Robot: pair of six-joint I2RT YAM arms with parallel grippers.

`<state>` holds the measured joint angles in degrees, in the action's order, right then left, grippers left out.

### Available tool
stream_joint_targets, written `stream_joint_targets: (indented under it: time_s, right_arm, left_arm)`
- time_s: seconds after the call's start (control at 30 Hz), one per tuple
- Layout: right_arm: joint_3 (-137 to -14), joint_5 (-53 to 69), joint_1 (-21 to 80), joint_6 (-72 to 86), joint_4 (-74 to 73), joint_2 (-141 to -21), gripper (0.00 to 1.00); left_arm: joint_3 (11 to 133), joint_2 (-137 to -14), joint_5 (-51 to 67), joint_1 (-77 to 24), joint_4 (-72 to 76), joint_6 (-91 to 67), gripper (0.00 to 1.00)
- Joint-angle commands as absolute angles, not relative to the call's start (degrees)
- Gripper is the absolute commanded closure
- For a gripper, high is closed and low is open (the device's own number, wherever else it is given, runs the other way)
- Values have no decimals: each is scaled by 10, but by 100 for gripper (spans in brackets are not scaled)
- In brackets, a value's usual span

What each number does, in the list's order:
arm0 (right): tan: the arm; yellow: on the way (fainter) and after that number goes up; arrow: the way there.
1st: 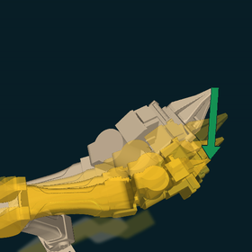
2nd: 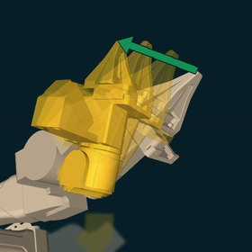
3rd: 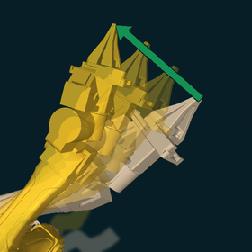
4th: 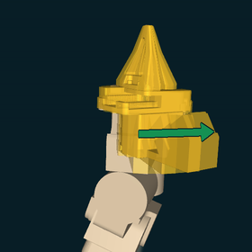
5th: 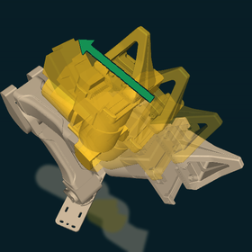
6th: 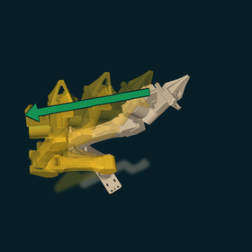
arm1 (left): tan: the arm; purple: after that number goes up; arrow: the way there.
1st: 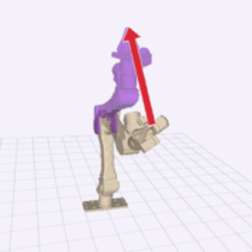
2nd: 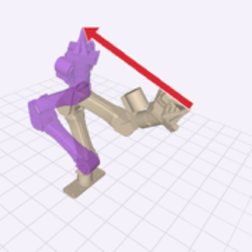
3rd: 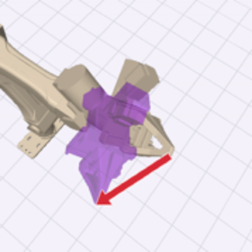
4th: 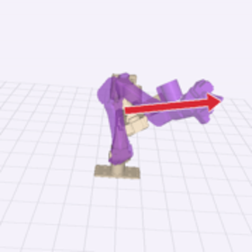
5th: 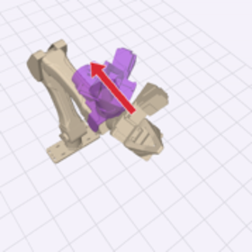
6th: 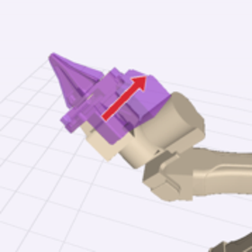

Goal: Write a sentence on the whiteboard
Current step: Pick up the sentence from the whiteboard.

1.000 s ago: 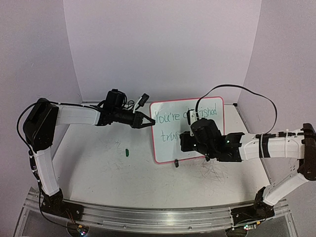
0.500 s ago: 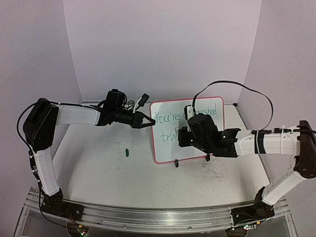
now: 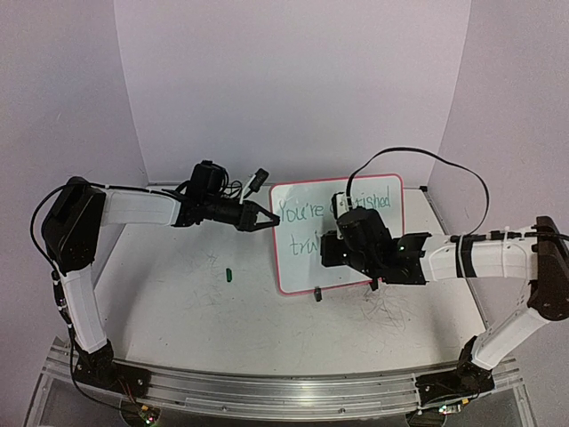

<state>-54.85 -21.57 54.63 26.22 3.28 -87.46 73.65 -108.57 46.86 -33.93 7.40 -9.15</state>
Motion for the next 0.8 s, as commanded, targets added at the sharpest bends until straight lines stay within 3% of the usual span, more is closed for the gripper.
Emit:
stream_joint_targets:
  time_s: [0.0,0.77]
  right_arm:
    - [-529,-215,544,282,39,-872,100]
    - [-500,-228,553,307,12,-826,100]
  left_arm:
    - [744,-1077,429,-345,52,-52,100]
    - [744,-1078,428,-347,50,-51,100]
